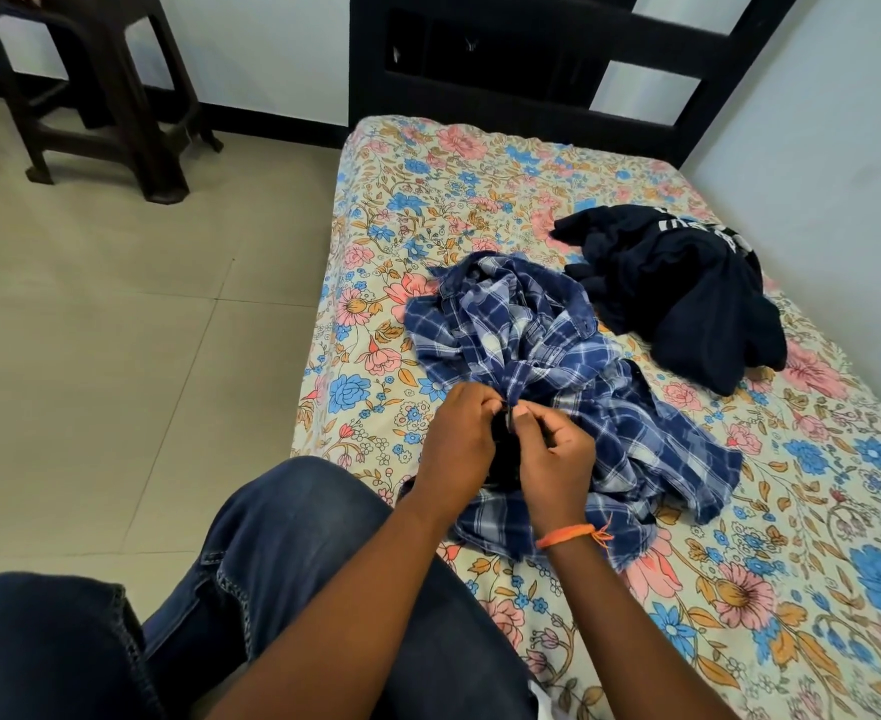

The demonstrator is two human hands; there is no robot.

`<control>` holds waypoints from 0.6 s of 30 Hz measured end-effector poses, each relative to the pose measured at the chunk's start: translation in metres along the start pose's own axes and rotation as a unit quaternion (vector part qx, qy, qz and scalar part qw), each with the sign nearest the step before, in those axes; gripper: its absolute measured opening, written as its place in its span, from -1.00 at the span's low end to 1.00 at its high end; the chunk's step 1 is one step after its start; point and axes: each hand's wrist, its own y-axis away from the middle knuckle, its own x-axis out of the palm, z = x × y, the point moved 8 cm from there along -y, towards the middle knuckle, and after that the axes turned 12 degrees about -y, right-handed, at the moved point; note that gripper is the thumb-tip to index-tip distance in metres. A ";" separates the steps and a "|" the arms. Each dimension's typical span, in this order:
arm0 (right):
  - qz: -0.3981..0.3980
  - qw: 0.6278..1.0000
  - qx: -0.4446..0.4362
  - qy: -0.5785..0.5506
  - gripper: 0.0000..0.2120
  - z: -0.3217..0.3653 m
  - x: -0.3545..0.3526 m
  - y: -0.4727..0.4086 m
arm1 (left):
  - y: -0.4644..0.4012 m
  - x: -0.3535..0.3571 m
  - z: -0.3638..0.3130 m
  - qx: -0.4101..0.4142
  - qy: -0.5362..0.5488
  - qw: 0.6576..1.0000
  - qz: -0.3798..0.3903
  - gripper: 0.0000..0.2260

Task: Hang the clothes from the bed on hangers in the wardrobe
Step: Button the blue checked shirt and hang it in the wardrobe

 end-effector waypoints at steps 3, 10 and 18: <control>0.009 0.996 0.066 -0.060 -0.83 -0.008 -0.002 -0.003 | -0.001 -0.002 0.003 -0.007 0.015 1.000 -0.013 -0.85; 0.046 0.991 0.111 -0.059 -0.94 -0.016 -0.004 -0.007 | 0.002 0.001 0.008 -0.044 0.060 0.997 0.016 -0.87; 0.025 0.997 0.031 0.064 -0.90 -0.009 0.003 -0.006 | 0.004 -0.001 0.005 -0.053 0.076 0.996 0.004 -0.84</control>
